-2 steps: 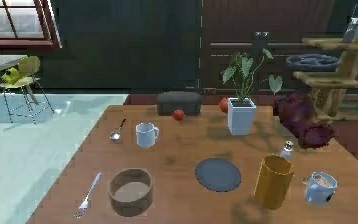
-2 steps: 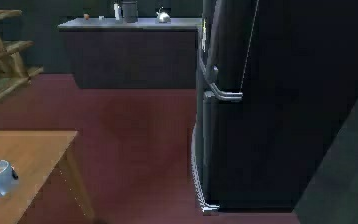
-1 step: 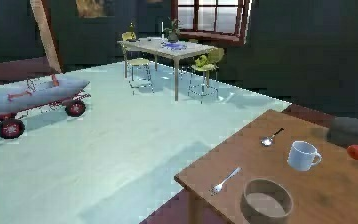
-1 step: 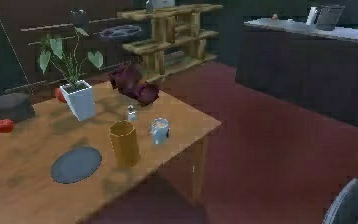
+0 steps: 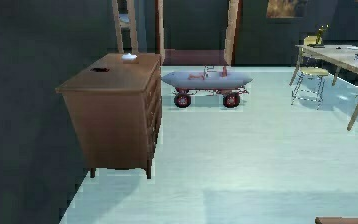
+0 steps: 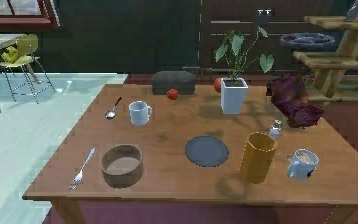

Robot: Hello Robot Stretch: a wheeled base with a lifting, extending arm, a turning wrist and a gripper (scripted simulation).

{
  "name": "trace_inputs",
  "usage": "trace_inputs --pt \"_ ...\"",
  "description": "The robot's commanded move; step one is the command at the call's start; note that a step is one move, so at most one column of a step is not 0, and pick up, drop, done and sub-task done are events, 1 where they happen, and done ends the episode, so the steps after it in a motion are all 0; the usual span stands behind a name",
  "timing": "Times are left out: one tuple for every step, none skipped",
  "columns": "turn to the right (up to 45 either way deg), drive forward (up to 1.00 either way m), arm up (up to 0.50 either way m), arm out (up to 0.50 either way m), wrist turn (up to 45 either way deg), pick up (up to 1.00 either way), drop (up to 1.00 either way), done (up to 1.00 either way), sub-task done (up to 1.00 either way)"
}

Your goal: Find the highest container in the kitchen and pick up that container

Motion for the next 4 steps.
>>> trace_inputs --pt "-9.0 0.00 0.00 0.00 0.0 0.00 0.00 0.00 0.00" --pt "0.0 0.75 0.00 0.00 0.0 0.00 0.00 0.00 0.00" --pt "45.0 0.00 0.00 0.00 0.0 0.00 0.00 0.00 0.00" --pt "18.0 0.00 0.00 0.00 0.0 0.00 0.00 0.00 0.00"
